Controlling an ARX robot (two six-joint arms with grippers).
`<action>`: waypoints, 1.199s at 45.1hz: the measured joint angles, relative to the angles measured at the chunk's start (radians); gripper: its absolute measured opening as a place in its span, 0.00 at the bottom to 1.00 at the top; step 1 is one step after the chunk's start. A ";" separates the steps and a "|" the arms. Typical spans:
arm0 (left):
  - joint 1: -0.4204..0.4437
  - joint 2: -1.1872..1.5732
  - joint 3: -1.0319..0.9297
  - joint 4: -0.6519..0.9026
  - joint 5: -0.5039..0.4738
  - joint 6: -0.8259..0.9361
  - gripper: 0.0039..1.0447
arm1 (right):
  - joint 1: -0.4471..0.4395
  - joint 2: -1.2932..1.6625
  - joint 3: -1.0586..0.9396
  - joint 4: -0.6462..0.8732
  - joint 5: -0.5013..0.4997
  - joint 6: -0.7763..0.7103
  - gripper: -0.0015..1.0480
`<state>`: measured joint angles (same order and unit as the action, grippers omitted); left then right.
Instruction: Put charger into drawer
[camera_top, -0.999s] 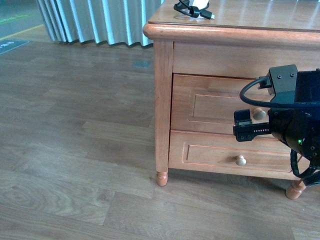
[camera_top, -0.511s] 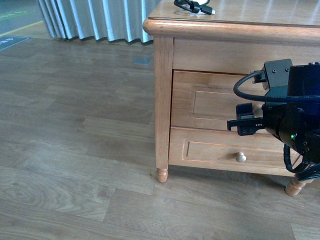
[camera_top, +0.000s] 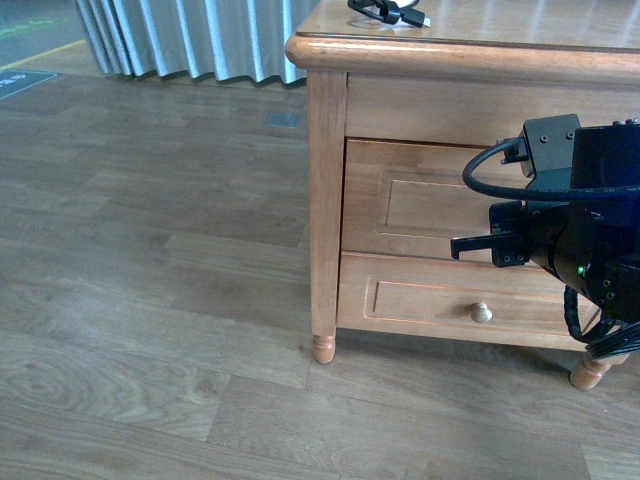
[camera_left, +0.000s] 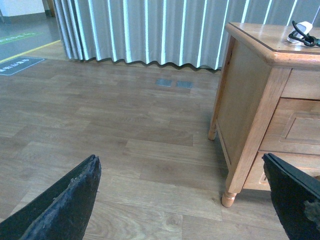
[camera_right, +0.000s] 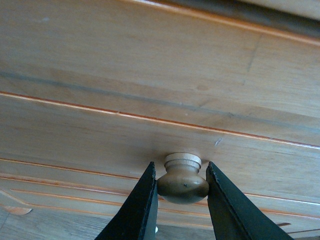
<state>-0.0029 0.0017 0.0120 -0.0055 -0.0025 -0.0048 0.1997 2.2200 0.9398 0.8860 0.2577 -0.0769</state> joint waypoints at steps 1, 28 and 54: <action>0.000 0.000 0.000 0.000 0.000 0.000 0.94 | 0.000 0.000 0.000 0.000 0.000 0.000 0.23; 0.000 0.000 0.000 0.000 0.000 0.000 0.94 | 0.009 -0.133 -0.204 0.000 -0.059 0.074 0.22; 0.000 0.000 0.000 0.000 0.000 0.000 0.94 | 0.039 -0.513 -0.620 -0.089 -0.163 0.097 0.22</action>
<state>-0.0029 0.0017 0.0120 -0.0055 -0.0025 -0.0048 0.2390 1.7073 0.3202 0.7975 0.0948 0.0196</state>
